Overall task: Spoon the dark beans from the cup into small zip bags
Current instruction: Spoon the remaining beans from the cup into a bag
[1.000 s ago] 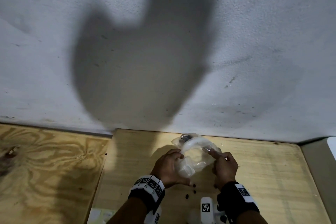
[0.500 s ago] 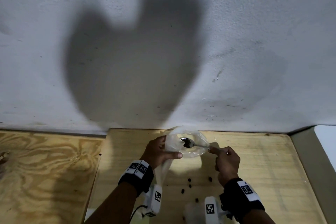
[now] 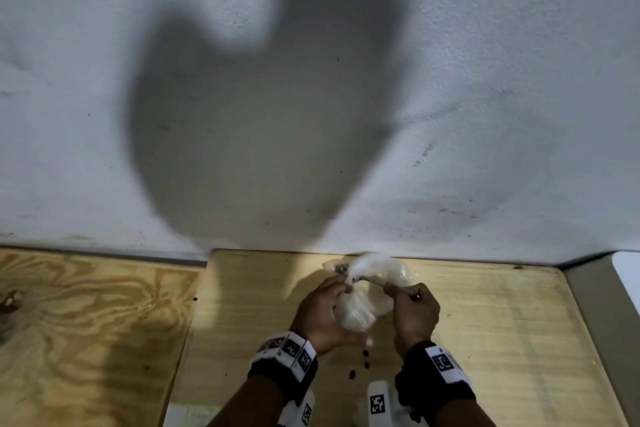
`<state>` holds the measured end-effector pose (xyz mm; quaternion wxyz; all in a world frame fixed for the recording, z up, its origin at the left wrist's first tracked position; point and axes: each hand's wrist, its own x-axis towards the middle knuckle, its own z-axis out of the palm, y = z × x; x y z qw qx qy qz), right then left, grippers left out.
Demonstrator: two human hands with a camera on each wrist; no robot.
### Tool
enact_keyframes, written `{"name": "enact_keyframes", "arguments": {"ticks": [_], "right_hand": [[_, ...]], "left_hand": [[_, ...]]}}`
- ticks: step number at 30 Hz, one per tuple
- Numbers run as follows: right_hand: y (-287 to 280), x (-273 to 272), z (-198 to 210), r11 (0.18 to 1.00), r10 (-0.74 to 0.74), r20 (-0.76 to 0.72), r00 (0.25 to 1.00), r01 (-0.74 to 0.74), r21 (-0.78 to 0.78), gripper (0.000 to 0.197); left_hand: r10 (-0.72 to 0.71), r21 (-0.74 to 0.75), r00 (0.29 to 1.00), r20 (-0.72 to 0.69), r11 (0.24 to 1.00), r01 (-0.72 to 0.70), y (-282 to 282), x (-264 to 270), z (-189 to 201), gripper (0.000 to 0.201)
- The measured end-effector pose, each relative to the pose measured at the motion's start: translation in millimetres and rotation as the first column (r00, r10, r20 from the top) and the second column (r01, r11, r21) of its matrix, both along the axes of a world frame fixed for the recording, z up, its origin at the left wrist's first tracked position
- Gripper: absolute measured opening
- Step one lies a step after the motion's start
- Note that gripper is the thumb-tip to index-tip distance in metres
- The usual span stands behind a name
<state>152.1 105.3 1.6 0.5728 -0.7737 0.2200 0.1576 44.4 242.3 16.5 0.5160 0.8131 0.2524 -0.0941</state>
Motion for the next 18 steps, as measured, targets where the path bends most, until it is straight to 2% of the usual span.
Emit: {"name": "enact_keyframes", "arguments": {"ticks": [4,10,14,18], "right_hand": [[4,-5,-7,0.996,-0.077,-0.084,0.993,0.081,0.038,0.023],[2,-4,-18,0.983,-0.106,-0.213,0.971,0.135,0.127,0.021],[1,-1,-22,0.977,-0.110,-0.199,0.974,0.142,0.158,0.029],[-4,4,-18,0.978,-0.072,-0.195,0.978,0.108,0.180,0.017]], "left_hand": [[-0.116,0.138,0.993,0.007,0.984,0.114,-7,-1,2,0.105],[-0.111,0.158,0.994,0.013,0.982,0.107,-3,-3,1,0.105],[-0.089,0.134,0.996,0.011,0.987,0.087,-1,-5,0,0.107],[-0.073,0.081,0.997,0.009,0.994,0.072,1,-4,2,0.108]]}}
